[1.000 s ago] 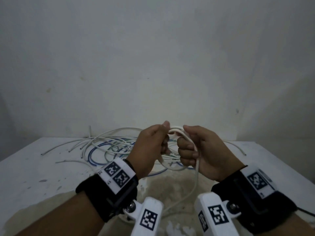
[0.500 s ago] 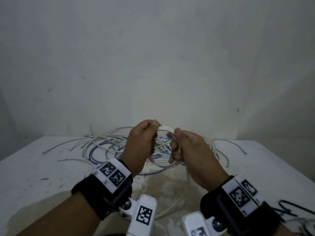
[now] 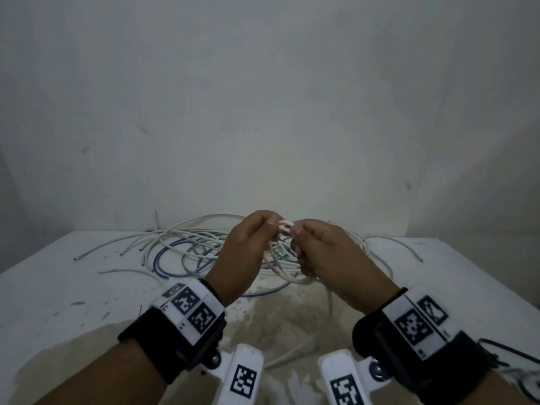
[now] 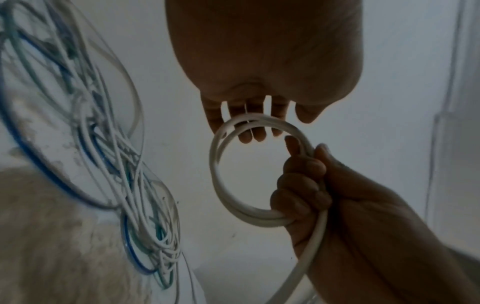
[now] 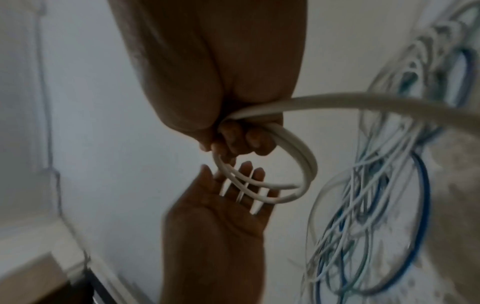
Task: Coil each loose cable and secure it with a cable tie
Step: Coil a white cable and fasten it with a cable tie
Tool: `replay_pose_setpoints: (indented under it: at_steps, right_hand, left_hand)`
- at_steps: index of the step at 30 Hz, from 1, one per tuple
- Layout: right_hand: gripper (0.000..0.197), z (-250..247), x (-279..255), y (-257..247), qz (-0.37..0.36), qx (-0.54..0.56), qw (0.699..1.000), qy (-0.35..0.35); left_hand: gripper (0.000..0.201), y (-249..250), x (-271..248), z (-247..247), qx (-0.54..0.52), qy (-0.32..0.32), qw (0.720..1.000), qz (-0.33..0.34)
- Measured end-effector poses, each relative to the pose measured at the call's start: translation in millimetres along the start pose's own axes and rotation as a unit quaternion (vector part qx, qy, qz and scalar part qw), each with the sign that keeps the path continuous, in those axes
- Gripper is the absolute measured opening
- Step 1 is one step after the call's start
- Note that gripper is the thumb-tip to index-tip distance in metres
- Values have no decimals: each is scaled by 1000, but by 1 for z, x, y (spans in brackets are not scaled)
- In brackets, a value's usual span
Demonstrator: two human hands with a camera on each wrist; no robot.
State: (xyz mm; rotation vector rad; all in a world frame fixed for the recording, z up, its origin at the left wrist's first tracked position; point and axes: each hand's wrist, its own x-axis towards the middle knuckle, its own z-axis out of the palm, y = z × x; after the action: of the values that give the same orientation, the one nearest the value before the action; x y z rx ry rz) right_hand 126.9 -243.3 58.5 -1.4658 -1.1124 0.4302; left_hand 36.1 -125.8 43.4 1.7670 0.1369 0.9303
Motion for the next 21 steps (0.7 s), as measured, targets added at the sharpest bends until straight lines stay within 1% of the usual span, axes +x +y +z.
replay_pose_setpoints:
  at_steps: [1, 2, 4, 6, 8, 10, 11, 12, 13, 14, 15, 16, 17, 18, 19, 21]
  right_hand:
    - [23, 0, 0, -3, 8, -30, 1000, -7]
    - [17, 0, -1, -5, 23, -23, 999, -13]
    - [15, 0, -1, -9, 37, 25, 999, -15]
    - [15, -3, -1, -10, 29, 54, 998, -15]
    - [22, -7, -2, -10, 31, 59, 997, -44]
    - [34, -9, -2, -10, 59, 66, 992, -86]
    - [35, -10, -2, -10, 79, 85, 989, -91]
    - [32, -11, -1, -10, 94, 112, 986, -82]
    - [27, -12, 1, -11, 102, 140, 983, -62]
    - [23, -13, 4, -12, 102, 165, 980, -33]
    - [20, -15, 8, -13, 96, 185, 978, -2]
    - [19, -17, 12, -16, 86, 199, 976, 29]
    - [19, -20, 16, -20, 73, 208, 974, 56]
    - [19, -23, 19, -25, 59, 219, 971, 79]
    - [19, -26, 22, -29, 45, 232, 967, 97]
    - [19, -32, 26, -36, 25, 247, 962, 117]
  left_hand:
    - [27, 2, -1, -1, 29, -13, 999, 30]
    - [28, 4, -1, -1, 50, -29, 997, 49]
    - [29, 9, 0, -1, 61, -55, 995, 58]
    - [28, 10, 1, -1, 72, -53, 994, 64]
    - [22, 7, 1, -1, 89, -31, 992, 79]
    - [17, 3, -1, -1, 90, -17, 992, 85]
    - [15, 2, -2, 2, 79, -17, 994, 79]
    - [14, 1, -4, 4, 52, -13, 996, 64]
    - [15, 0, -6, 7, 8, 2, 999, 31]
    - [20, -1, -8, 11, -46, 11, 999, -28]
    - [30, -4, -10, 15, -95, 2, 991, -95]
    - [45, -10, -11, 17, -121, -24, 979, -160]
    - [56, -14, -13, 19, -117, -66, 969, -206]
    - [61, -17, -16, 22, -100, -116, 962, -227]
    - [59, -18, -21, 26, -74, -167, 959, -216]
    - [49, -20, -27, 33, -34, -226, 960, -162]
